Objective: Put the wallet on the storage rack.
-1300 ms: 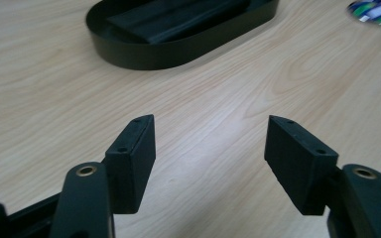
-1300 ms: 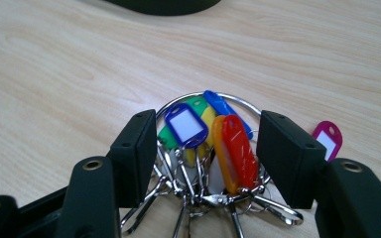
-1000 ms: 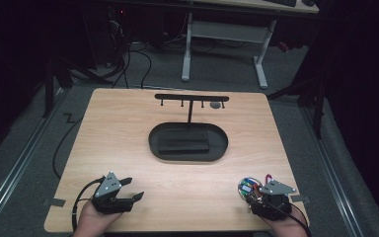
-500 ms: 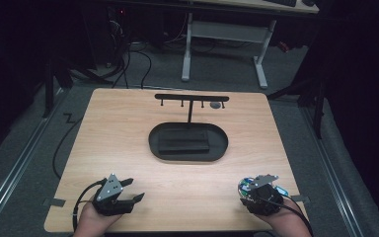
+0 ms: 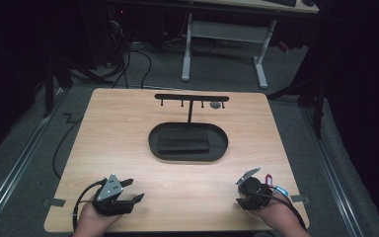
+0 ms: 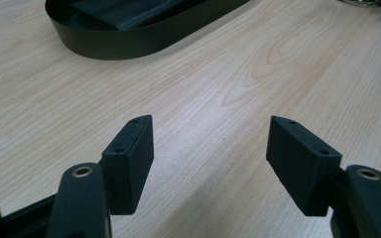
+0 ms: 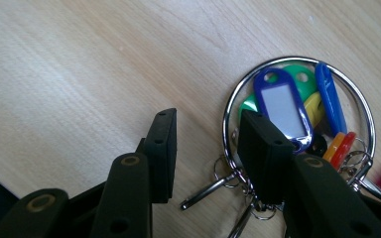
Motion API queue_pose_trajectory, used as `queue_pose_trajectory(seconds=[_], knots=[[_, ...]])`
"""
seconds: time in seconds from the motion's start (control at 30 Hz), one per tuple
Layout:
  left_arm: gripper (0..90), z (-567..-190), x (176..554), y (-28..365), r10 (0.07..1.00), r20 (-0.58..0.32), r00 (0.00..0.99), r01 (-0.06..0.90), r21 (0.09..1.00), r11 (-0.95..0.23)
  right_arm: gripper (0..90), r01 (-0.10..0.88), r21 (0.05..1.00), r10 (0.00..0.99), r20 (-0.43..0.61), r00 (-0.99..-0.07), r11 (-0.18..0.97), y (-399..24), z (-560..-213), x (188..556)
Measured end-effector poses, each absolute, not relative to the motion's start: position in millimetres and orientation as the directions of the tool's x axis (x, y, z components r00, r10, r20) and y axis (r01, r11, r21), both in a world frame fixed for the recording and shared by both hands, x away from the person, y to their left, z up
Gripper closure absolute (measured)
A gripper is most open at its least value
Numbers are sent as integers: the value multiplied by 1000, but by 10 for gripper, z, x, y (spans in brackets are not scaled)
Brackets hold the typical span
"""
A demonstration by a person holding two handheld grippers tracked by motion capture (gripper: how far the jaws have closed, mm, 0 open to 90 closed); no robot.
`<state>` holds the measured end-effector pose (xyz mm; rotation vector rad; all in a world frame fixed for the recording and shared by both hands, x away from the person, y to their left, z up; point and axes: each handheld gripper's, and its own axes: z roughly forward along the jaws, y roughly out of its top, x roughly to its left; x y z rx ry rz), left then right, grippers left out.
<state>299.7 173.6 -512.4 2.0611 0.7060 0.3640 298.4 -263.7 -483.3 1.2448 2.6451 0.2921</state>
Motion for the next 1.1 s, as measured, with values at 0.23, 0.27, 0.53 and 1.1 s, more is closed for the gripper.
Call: queue_pose_trajectory(seconds=[0.23, 0.27, 0.53, 1.1], knots=[[361, -5139, 2980, 1702, 594, 8, 804, 333, 821, -463, 599, 760, 226, 789, -80, -609, 609, -2637, -4896, 3074], [361, -5140, 2978, 1698, 593, 11, 805, 332, 820, -466, 599, 758, 222, 786, -75, -614, 614, -2637, -4896, 3094], [368, -5149, 2974, 1677, 583, 26, 812, 324, 811, -487, 609, 781, 142, 790, -7, -613, 608, -2630, -4884, 3278], [378, -5162, 2962, 1659, 570, 31, 821, 318, 804, -502, 859, 767, 78, 770, -12, -638, 637, -2634, -4870, 3399]])
